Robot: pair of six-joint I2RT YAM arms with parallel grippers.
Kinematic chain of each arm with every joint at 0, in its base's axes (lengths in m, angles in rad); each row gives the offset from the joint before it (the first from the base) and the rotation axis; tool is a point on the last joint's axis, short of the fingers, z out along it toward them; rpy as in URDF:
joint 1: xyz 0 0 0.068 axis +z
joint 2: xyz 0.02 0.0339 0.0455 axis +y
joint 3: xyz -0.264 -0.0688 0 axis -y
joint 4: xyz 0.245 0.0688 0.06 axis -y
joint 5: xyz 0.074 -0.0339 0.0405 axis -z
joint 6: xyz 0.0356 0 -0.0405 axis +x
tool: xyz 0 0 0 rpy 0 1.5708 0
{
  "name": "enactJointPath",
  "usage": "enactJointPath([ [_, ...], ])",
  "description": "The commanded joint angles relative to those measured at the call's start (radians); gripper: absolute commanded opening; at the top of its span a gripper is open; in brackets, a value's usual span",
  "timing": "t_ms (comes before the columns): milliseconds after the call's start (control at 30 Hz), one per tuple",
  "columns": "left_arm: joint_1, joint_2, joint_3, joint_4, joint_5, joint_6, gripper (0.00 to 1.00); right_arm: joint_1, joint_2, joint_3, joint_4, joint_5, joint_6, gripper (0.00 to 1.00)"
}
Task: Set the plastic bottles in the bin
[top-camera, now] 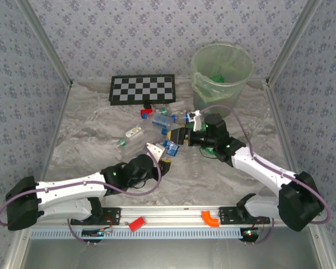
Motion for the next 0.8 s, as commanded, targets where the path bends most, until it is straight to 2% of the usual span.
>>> enactJointPath([
  [0, -0.004, -0.025, 0.004, -0.005, -0.008, 0.022, 0.16, 0.006, 0.011, 0.041, 0.021, -0.055, 0.016, 0.71],
  [67, -0.004, -0.024, 0.003, -0.015, -0.021, 0.019, 0.17, 0.008, 0.004, 0.039, 0.021, -0.045, 0.014, 0.62],
  [200, -0.003, -0.027, 0.002, -0.026, -0.041, 0.013, 0.25, 0.011, -0.025, 0.042, -0.002, -0.010, -0.004, 0.58],
  [267, -0.003, -0.027, 0.002, -0.034, -0.054, 0.009, 0.40, 0.011, -0.042, 0.046, -0.023, 0.018, -0.015, 0.56],
  [300, -0.004, -0.028, 0.002, -0.037, -0.058, 0.009, 0.42, 0.010, -0.049, 0.049, -0.030, 0.031, -0.018, 0.54],
  [333, -0.004, -0.029, 0.004, -0.039, -0.060, 0.009, 0.47, 0.010, -0.056, 0.052, -0.036, 0.041, -0.022, 0.53],
  [400, -0.004, -0.036, 0.004, -0.044, -0.069, 0.005, 0.74, 0.008, -0.068, 0.064, -0.050, 0.057, -0.031, 0.53],
  [467, -0.004, -0.048, 0.001, -0.050, -0.087, -0.003, 0.91, 0.003, -0.078, 0.090, -0.090, 0.078, -0.050, 0.55],
  [567, -0.003, -0.073, 0.001, -0.070, -0.113, -0.013, 0.95, -0.018, -0.090, 0.157, -0.183, 0.114, -0.080, 0.56],
  [600, -0.004, -0.086, -0.001, -0.078, -0.118, -0.016, 0.99, -0.029, -0.093, 0.181, -0.217, 0.130, -0.112, 0.56],
  [767, -0.004, -0.161, -0.023, -0.105, -0.143, -0.034, 1.00, -0.096, -0.094, 0.329, -0.367, 0.215, -0.189, 0.55],
])
